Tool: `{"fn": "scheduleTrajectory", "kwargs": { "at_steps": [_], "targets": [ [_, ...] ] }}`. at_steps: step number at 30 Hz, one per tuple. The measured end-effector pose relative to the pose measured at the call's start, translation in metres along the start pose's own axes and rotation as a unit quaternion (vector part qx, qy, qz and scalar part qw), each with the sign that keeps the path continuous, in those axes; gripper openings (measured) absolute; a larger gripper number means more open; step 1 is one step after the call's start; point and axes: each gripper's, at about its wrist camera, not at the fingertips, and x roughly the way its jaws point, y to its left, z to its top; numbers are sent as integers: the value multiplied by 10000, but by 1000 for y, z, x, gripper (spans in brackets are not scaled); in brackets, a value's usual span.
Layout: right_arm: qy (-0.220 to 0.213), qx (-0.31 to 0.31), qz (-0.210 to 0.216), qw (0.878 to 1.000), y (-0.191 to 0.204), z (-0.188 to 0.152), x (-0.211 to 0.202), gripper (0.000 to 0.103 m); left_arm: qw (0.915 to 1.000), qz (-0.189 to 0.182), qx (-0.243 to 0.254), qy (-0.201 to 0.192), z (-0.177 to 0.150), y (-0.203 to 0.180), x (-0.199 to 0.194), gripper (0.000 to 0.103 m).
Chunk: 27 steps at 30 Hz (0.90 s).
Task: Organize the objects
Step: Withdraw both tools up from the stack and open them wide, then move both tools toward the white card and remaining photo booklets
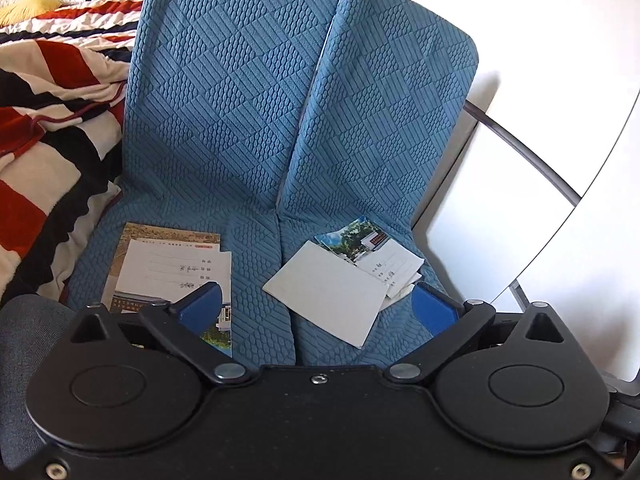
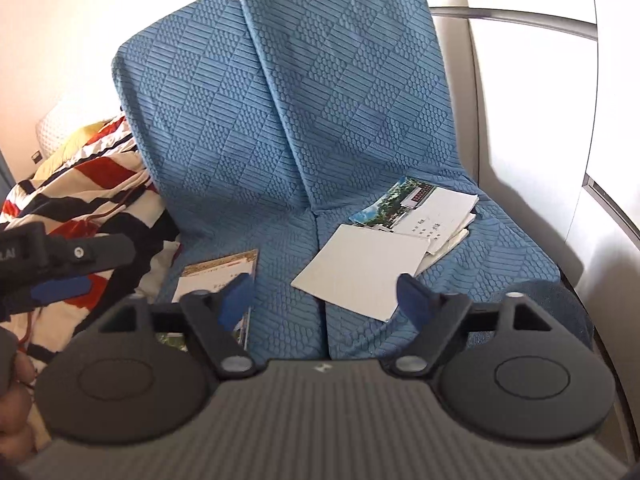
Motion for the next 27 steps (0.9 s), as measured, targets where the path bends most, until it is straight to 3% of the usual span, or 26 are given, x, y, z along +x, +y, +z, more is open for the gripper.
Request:
{"fn": "scheduleTrajectory", "kwargs": {
  "at_steps": [10,17,20,23,25,27],
  "targets": [
    [347,162,-173,9991,-18,-9,56,82,9999,20,-46,-110,-3,26,62,101],
    [468,142,-307,9983,-34,-16,99,82,9998,46,-190,39,-5,43,121,101],
    [470,187,-306,9983,-41,-16,111,82,9999,124,48,49,-10,42,140,101],
    [503,253,-361,9978,-49,-18,122,82,9992,27,302,275,-19,42,161,99],
    [519,271,-407,9975,-55,-20,128,82,9988,-193,272,367,-25,44,171,99],
    [557,283,-456,9970,-60,-22,134,82,9985,-162,252,459,-28,44,179,99]
  ]
}}
